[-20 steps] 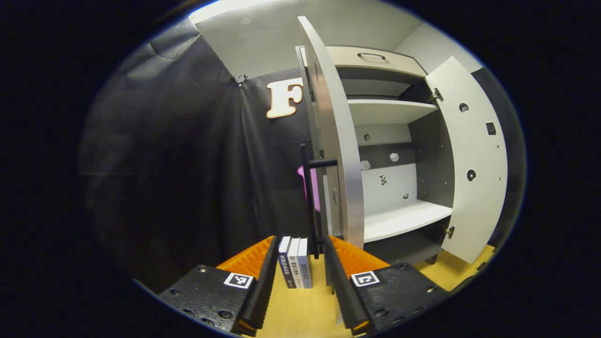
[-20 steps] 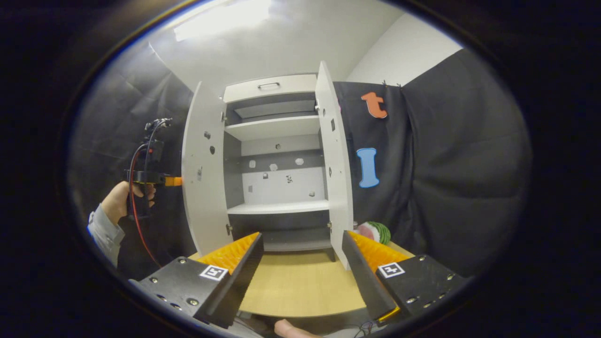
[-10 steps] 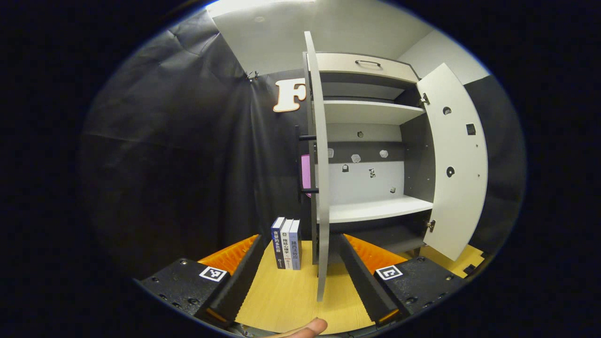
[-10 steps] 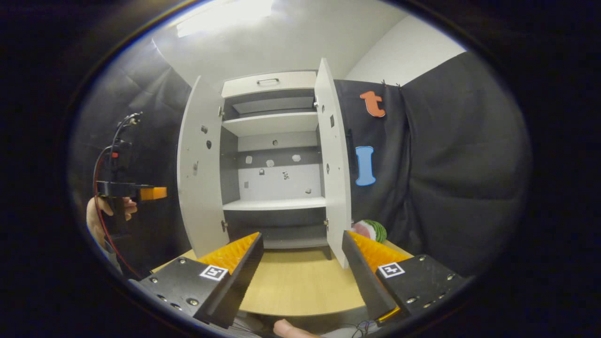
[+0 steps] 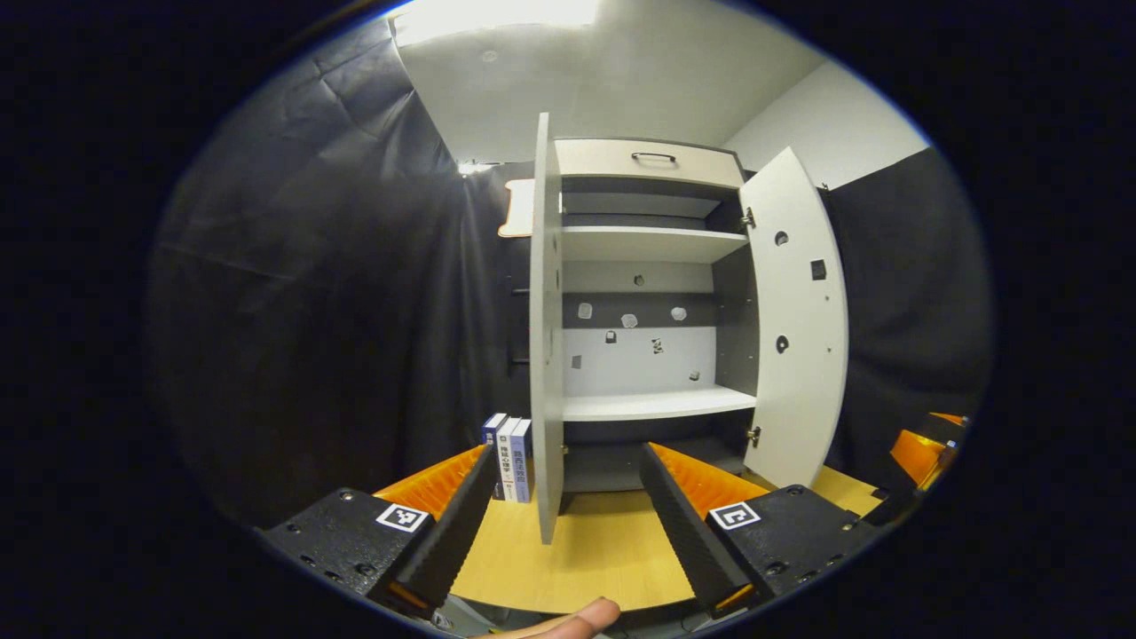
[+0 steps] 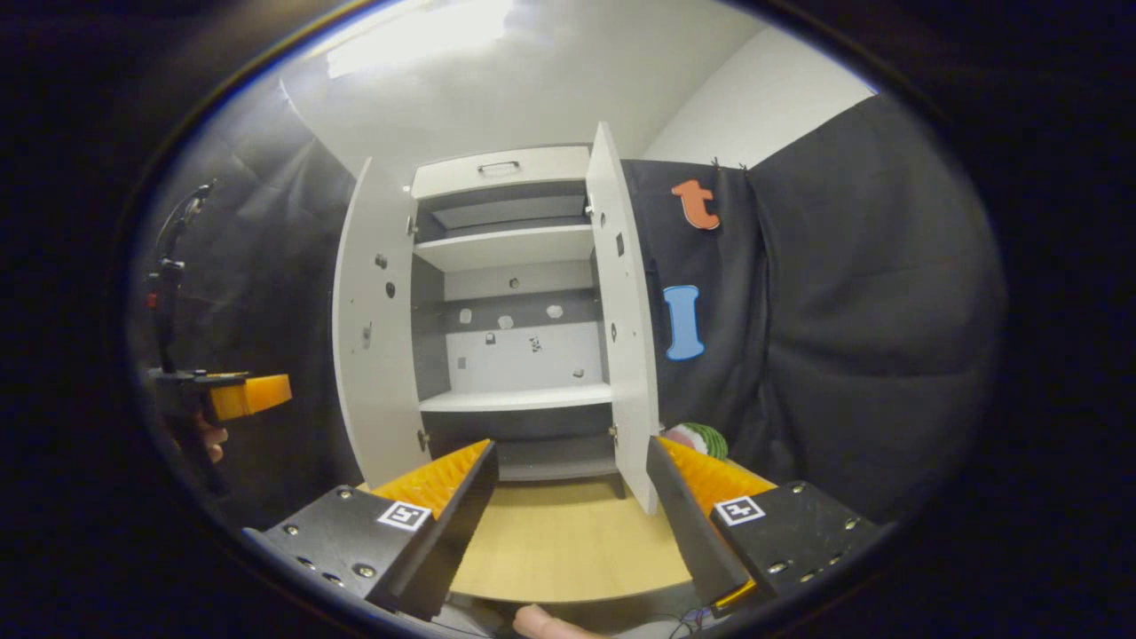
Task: Open the right door of the double-door shoe cabinet with the right hand, and open the left door with the left hand.
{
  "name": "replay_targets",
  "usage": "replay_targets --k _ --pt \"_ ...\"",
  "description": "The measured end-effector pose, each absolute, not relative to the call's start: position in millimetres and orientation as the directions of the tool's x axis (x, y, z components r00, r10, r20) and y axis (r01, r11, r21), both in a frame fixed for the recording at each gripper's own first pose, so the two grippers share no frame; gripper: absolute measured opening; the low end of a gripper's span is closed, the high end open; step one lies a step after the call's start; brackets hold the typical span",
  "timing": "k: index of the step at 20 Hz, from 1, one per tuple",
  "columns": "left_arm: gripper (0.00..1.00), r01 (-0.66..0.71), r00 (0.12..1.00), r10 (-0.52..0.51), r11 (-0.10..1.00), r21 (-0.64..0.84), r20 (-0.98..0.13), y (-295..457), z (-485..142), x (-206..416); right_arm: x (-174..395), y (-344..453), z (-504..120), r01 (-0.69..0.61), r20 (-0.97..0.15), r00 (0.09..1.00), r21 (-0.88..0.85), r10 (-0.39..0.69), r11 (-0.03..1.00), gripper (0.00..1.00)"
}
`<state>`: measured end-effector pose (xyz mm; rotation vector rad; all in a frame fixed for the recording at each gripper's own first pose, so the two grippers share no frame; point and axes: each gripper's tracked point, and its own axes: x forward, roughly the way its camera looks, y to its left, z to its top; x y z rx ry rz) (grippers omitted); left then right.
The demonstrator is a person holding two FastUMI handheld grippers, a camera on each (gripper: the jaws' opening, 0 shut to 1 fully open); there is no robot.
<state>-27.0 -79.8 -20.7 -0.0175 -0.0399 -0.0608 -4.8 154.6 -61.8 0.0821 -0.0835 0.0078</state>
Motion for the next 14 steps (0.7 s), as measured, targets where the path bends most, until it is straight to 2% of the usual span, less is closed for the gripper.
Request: replay_targets --k 4,7,14 --pt "0.99 0.000 0.996 0.001 1.000 -0.019 0.084 -84.9 -19.8 -47.6 -11.7 149.0 -58.3 -0.014 0.097 0.995 0.068 0.008 0.998 1.00" --pt "0.98 0.023 0.998 -0.021 0.999 -0.024 0.061 -102.3 -32.5 -53.9 -16.8 155.3 -56.4 -0.060 0.099 0.994 0.067 0.054 0.996 1.00" --pt "0.98 0.051 0.999 -0.051 0.999 0.006 -0.008 -110.3 -63.1 -48.6 -20.4 162.8 -65.0 -0.079 0.085 0.993 0.007 0.078 0.997 1.00"
